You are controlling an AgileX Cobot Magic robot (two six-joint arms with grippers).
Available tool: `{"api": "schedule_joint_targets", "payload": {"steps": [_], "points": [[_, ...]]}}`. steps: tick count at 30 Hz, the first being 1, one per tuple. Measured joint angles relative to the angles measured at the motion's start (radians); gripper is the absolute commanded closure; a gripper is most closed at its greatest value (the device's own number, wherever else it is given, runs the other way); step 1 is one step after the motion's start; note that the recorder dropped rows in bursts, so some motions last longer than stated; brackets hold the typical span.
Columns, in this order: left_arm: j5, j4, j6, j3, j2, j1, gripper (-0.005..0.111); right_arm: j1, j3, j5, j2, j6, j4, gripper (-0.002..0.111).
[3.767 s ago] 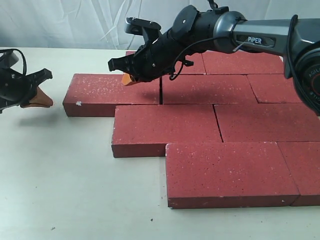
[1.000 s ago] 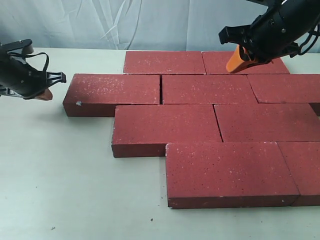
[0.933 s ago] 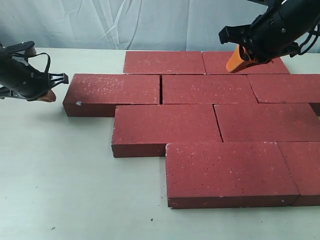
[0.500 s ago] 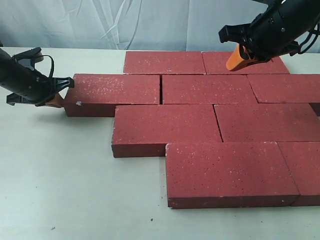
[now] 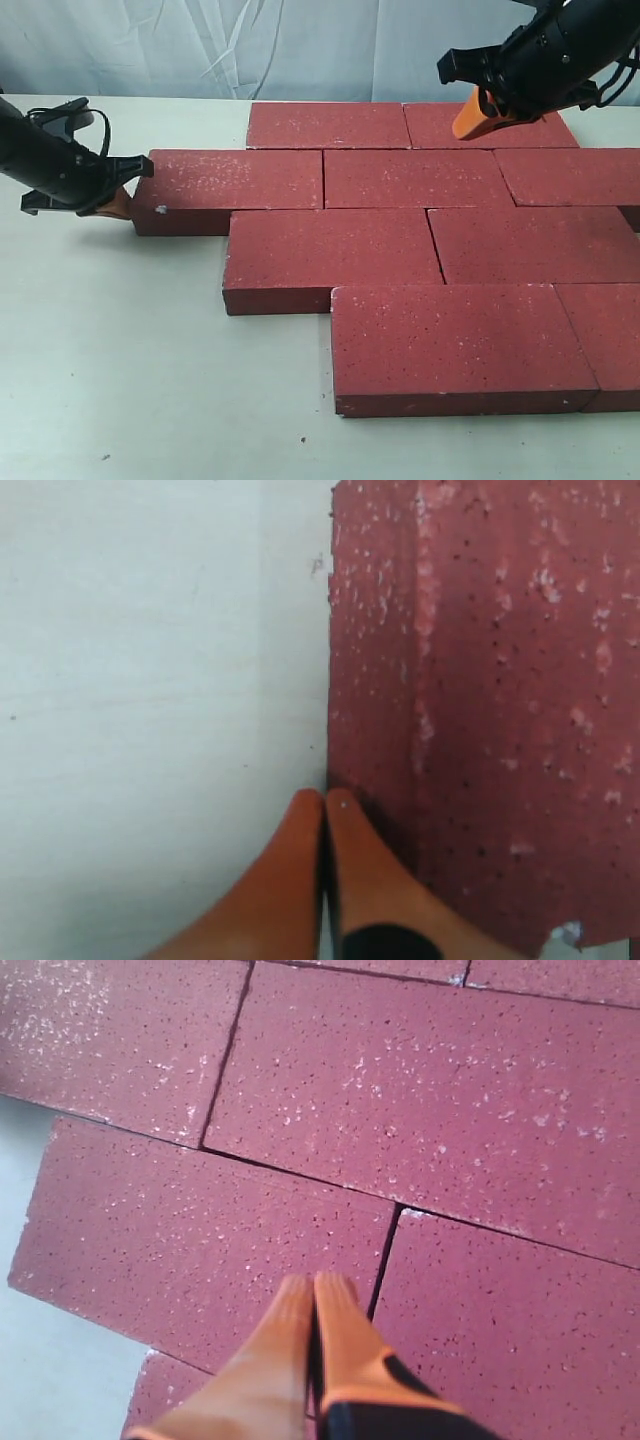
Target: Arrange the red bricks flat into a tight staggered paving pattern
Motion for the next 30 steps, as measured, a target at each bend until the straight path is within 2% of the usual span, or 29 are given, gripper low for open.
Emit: {"api": "schedule_joint_targets", "payload": {"steps": [12,21,25,30], "points": [[0.007,0.009,0.002,0.000,-0.021,0.076,0.107,0.000,0.000,-0.006,0.000,0.002,-0.004,0.109],[0.129,0.058,-0.008,0.000,-0.136,0.102,0.107,0.000,0.000,-0.004,0.000,0.002,-0.004,0.109],[0.175,0.088,-0.073,0.000,-0.214,0.102,0.107,0.000,0.000,0.013,0.000,0.002,-0.006,0.109],[0.208,0.209,-0.246,0.000,-0.347,0.075,0.107,0.000,0.000,0.038,0.000,0.002,-0.006,0.109]]}}
